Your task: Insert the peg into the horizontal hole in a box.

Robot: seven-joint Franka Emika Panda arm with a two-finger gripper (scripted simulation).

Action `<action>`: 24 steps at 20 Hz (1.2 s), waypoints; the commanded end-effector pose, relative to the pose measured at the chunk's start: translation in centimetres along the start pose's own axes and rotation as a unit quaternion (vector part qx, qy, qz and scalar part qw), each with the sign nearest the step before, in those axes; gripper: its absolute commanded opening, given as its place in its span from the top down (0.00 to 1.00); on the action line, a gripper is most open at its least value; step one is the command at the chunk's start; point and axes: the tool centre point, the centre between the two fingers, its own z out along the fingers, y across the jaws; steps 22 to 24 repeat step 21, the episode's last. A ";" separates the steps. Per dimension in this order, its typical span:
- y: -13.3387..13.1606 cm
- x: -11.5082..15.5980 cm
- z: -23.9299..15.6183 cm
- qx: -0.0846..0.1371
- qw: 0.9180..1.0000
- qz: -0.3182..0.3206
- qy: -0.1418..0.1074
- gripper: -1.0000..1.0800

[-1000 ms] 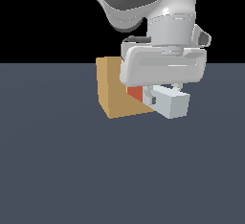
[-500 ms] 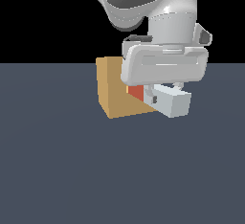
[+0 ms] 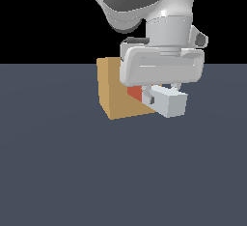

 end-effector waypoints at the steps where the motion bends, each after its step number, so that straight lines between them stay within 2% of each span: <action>1: 0.2 1.5 -0.3 -0.002 1.000 -0.002 0.000 1.00; 9: 0.2 7.7 -0.4 -0.004 1.000 -0.002 0.000 1.00; 13: 0.2 9.9 -0.5 -0.004 1.000 -0.002 0.000 1.00; 17: 0.3 10.7 -0.5 -0.004 1.000 -0.002 0.000 1.00; 24: 0.3 10.5 -0.5 -0.004 1.000 -0.002 0.000 1.00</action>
